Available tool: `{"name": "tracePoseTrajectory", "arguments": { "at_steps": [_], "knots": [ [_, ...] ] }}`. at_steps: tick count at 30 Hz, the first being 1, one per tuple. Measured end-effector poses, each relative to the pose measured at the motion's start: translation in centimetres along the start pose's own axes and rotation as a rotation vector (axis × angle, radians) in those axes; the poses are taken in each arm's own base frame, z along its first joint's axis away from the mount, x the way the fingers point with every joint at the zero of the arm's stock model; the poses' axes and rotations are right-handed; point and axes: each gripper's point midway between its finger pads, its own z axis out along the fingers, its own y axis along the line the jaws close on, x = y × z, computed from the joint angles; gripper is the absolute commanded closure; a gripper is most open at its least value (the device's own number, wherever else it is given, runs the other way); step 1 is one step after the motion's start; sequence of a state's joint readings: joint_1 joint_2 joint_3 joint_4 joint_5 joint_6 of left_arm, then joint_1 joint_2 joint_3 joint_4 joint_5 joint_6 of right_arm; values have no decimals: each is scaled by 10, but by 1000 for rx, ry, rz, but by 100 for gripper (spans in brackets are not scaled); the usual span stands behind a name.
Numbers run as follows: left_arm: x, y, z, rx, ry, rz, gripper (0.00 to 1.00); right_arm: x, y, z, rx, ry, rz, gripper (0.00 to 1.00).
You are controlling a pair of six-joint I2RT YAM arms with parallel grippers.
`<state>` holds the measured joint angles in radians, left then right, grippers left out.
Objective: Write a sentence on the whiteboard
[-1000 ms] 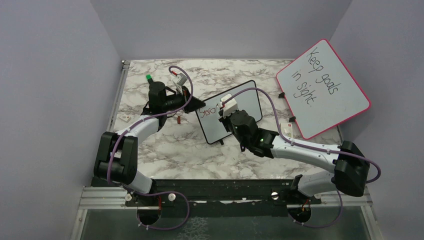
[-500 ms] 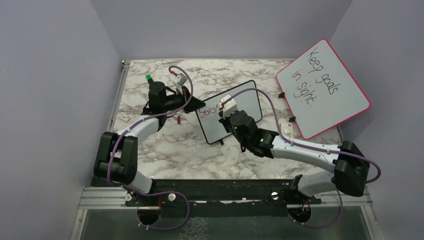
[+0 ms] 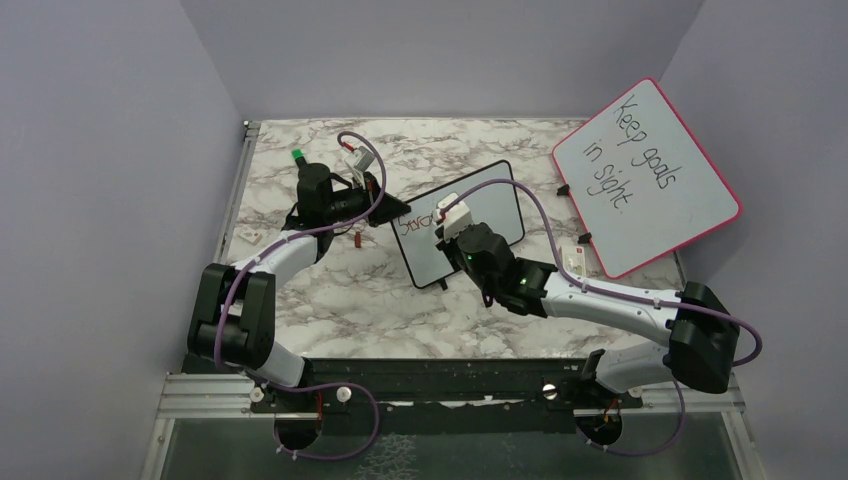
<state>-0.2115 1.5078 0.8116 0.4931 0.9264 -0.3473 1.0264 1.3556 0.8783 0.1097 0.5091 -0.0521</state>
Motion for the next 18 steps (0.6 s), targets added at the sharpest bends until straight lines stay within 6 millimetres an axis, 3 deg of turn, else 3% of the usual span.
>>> {"name": "tracePoseTrajectory", "arguments": {
  "at_steps": [18],
  "knots": [
    [-1, 0, 0, 0, 1, -1, 100, 7, 0, -3, -11, 28, -16, 99]
  ]
}}
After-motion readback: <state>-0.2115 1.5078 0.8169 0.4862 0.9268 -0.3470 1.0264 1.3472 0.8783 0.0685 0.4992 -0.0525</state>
